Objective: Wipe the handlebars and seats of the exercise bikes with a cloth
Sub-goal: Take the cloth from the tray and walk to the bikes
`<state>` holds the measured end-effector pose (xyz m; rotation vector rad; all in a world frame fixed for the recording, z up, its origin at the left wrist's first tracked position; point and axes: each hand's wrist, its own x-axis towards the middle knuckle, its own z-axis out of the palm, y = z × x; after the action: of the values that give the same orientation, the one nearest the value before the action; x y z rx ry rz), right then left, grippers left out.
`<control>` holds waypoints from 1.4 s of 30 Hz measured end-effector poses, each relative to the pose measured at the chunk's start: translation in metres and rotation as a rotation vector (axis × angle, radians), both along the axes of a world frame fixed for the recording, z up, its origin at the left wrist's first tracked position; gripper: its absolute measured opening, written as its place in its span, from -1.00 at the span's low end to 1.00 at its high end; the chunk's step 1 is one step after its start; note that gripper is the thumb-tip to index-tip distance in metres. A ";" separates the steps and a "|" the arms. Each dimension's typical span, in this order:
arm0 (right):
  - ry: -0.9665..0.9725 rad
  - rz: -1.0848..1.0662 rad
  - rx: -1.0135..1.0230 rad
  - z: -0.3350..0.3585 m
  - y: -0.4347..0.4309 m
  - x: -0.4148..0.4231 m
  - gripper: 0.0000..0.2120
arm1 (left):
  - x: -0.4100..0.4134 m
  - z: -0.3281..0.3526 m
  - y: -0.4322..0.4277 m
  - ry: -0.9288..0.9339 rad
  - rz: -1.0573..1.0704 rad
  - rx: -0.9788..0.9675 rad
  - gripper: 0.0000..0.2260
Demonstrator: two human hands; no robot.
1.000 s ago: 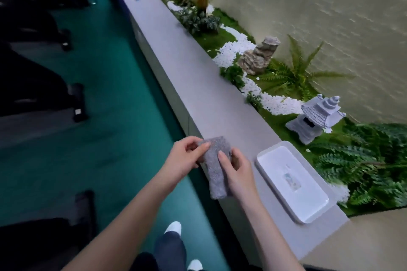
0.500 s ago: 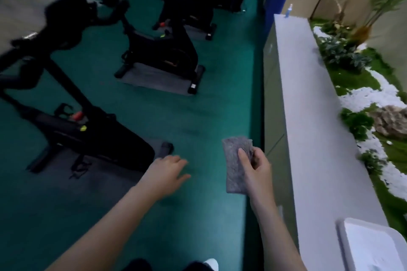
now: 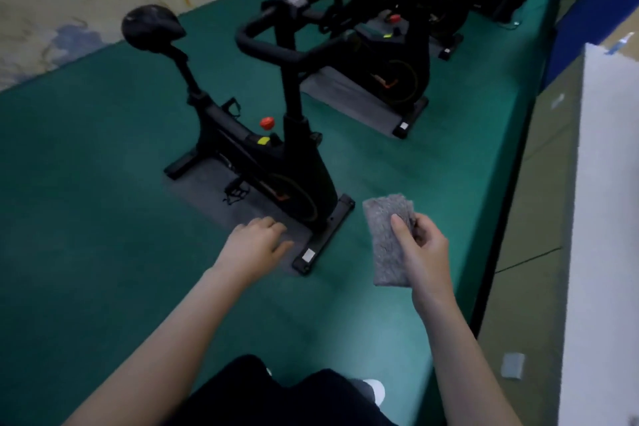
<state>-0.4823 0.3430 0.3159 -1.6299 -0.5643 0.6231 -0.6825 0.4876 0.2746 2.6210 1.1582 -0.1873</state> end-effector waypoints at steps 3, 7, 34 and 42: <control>-0.019 0.066 -0.015 -0.001 0.021 -0.037 -0.93 | -0.042 -0.006 0.005 -0.025 0.054 0.016 -0.62; -0.056 0.142 -0.036 0.000 0.043 -0.070 -0.94 | -0.084 -0.014 0.007 -0.023 0.132 0.024 -0.60; -0.131 0.442 -0.169 -0.044 0.246 -0.077 -0.93 | -0.176 -0.021 0.160 0.057 0.553 -0.114 -0.58; -0.128 0.409 -0.196 -0.048 0.331 -0.177 -0.97 | -0.246 -0.037 0.257 0.088 0.388 -0.137 -0.57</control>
<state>-0.6593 0.6741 0.2676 -1.7600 -0.9704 0.9002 -0.9285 0.7444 0.2377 2.2382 1.5933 -0.2927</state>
